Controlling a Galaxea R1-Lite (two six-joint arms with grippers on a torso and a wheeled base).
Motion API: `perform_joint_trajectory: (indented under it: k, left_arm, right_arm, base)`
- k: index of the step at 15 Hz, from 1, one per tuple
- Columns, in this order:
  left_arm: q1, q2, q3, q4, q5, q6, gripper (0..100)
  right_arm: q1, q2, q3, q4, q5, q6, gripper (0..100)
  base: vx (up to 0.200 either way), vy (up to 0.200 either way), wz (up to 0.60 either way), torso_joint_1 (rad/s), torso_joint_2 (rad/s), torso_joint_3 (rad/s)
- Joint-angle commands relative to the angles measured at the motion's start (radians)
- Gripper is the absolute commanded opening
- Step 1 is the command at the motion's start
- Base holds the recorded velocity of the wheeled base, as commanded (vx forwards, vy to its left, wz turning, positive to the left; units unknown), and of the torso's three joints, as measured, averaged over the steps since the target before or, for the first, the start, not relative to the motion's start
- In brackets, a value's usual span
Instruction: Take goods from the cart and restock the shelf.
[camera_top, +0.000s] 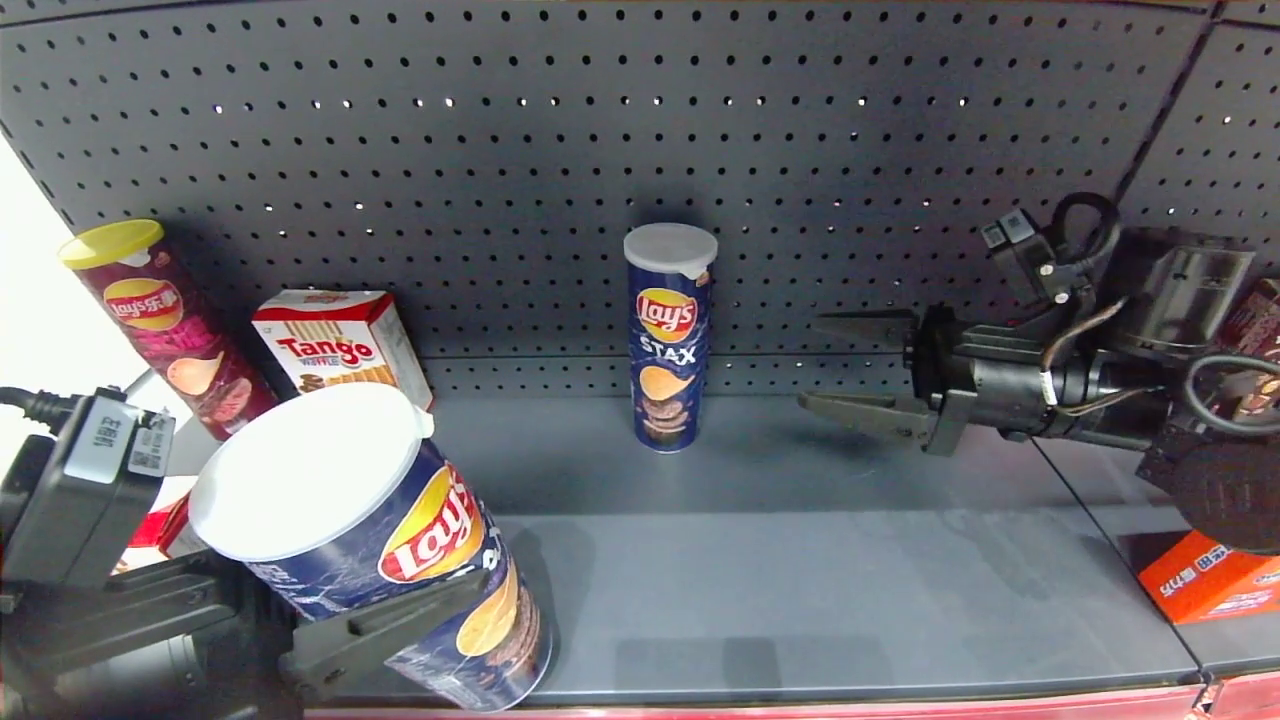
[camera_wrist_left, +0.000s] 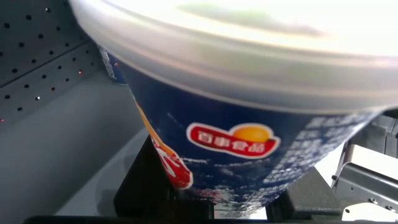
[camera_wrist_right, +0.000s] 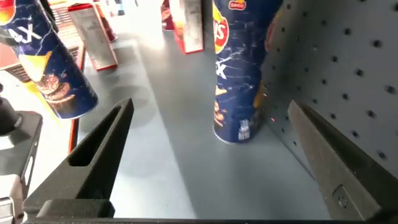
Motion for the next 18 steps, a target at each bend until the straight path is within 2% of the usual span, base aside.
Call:
perform_joint_trajectory:
  k: [1, 7, 18]
  left_arm:
    - [0.001, 0.0, -0.003, -0.002, 0.0, 0.0, 0]
    - [0.001, 0.014, -0.006, 0.0, -0.003, 0.0, 0]
    - [0.001, 0.023, -0.017, -0.002, -0.002, 0.0, 0]
  right_arm:
    - [0.007, 0.098, -0.087, -0.001, 0.008, 0.0, 100]
    - [0.043, 0.234, -0.219, -0.012, 0.011, 0.0, 100]
    - [0.088, 0.391, -0.329, -0.013, 0.006, 0.0, 100]
  base:
    - [0.0, 0.0, 0.0, 0.0, 0.0, 0.0]
    - [0.0, 0.0, 0.0, 0.0, 0.0, 0.0]
    - [0.0, 0.0, 0.0, 0.0, 0.0, 0.0]
